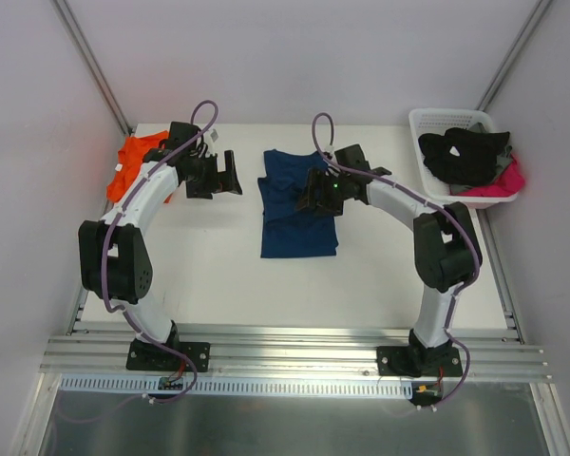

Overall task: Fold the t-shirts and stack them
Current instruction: Fold the tshirt

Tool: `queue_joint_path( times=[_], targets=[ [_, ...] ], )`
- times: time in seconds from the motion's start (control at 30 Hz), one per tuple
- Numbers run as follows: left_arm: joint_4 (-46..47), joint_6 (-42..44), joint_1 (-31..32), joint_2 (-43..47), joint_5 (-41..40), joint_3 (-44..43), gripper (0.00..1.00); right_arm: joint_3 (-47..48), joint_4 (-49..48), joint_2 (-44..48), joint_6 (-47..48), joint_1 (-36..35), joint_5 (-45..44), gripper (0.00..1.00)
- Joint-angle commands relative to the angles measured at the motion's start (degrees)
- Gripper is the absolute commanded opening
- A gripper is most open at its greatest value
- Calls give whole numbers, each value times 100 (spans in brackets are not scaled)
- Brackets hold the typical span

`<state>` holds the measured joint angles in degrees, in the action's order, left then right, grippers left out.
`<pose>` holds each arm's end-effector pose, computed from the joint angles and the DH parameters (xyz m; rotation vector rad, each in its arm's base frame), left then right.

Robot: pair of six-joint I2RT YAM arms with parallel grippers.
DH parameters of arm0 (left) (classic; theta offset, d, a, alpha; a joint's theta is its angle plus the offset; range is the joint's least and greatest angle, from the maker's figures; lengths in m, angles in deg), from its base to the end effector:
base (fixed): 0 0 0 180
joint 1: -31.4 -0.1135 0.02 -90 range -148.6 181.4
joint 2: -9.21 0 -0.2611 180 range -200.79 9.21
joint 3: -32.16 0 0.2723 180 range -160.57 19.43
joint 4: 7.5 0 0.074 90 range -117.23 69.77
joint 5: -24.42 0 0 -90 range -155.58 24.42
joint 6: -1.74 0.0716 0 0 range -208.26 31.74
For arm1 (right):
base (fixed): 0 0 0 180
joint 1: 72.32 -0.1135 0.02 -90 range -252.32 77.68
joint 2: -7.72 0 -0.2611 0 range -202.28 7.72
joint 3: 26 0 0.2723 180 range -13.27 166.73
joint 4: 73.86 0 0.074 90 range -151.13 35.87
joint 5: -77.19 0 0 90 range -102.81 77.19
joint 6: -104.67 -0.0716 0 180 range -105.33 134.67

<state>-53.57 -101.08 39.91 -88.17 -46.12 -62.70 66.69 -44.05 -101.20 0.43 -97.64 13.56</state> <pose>0.4110 -0.0856 0.2543 0.0660 2.4356 -0.5798 0.4040 0.2263 0.1849 -0.4636 2.3979 0.8681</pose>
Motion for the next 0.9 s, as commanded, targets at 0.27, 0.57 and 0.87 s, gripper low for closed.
queue_joint_path(
  times=[0.27, 0.57, 0.87],
  targets=[
    [-32, 78, -52, 272, -101, -84, 99, 221, 67, -428, 404, 36, -123, 74],
    [-32, 139, -52, 422, -197, 74, 99, 1265, 102, -1113, 571, 115, -343, 74],
    [-32, 166, -52, 369, -215, 30, 99, 1961, -38, -1298, 378, 185, -396, 74]
  ],
)
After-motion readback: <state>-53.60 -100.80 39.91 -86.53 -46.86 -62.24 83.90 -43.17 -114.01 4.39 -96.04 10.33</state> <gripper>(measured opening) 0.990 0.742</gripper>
